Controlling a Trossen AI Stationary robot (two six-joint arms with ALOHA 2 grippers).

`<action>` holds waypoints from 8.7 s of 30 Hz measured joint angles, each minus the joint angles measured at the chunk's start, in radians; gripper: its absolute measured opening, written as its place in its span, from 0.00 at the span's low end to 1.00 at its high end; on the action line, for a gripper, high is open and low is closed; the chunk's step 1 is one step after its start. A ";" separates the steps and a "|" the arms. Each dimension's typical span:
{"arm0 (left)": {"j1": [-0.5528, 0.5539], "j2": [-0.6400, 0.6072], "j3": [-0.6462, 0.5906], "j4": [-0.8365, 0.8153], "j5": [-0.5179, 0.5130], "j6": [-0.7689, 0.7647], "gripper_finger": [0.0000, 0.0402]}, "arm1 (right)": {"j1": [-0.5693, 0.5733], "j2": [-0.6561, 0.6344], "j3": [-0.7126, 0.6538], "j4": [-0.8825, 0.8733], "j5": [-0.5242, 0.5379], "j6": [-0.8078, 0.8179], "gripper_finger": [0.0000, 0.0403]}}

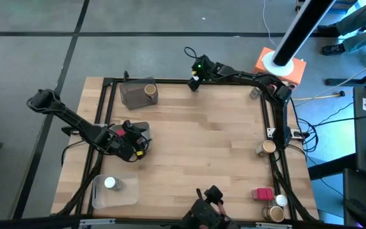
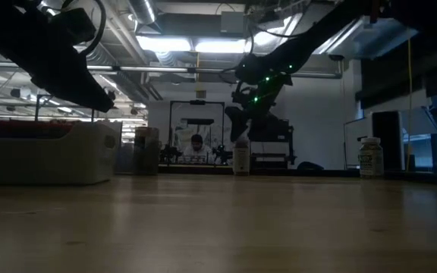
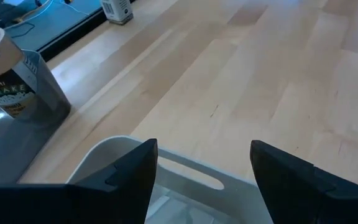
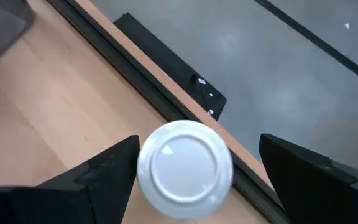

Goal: Sort spices by type
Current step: Put the top left white seasoning bottle into the transparent bin

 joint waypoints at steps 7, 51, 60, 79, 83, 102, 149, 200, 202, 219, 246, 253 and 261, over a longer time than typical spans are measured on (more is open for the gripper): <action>0.000 0.000 0.000 0.005 -0.003 0.000 0.60 | 0.000 0.025 0.000 -0.004 0.014 0.005 0.82; -0.090 0.000 0.000 0.087 -0.003 -0.038 0.60 | 0.551 -0.104 -0.001 -0.101 -0.142 -0.150 0.51; -0.155 0.000 0.000 0.087 -0.002 -0.077 0.60 | 0.688 -0.091 0.000 -0.095 -0.230 -0.121 0.51; -0.171 0.000 0.000 0.085 -0.002 -0.048 0.60 | 0.813 0.008 0.000 -0.022 -0.225 -0.047 0.51; -0.171 0.000 0.001 0.087 -0.001 -0.031 0.60 | 0.813 0.018 0.001 0.003 -0.221 -0.044 0.57; -0.154 0.000 0.000 0.127 -0.006 -0.024 0.60 | 0.870 -0.180 0.001 -0.243 -0.115 0.013 0.76; 0.168 0.526 0.266 0.546 0.671 0.499 0.72 | 0.969 -0.194 -0.511 -0.092 0.255 0.425 0.76; -0.370 0.002 0.432 -0.347 0.481 -0.204 0.47 | 0.946 -0.194 -0.511 0.007 0.269 0.424 0.76; -0.400 0.014 0.424 -0.345 0.458 -0.239 0.47 | 0.940 -0.194 -0.511 0.022 0.270 0.424 0.76; -0.514 0.182 0.381 -0.404 0.344 -0.447 0.48 | 0.917 -0.194 -0.511 0.066 0.252 0.421 0.76; -0.665 0.270 0.380 -0.509 0.365 -0.707 0.48 | 0.916 -0.194 -0.511 0.084 0.258 0.421 0.76; -0.678 0.321 0.380 -0.532 0.318 -0.714 0.48 | 0.916 -0.194 -0.511 0.086 0.262 0.421 0.76; -0.677 0.334 0.381 -0.528 0.318 -0.713 0.49 | 0.916 -0.194 -0.511 0.087 0.262 0.421 0.76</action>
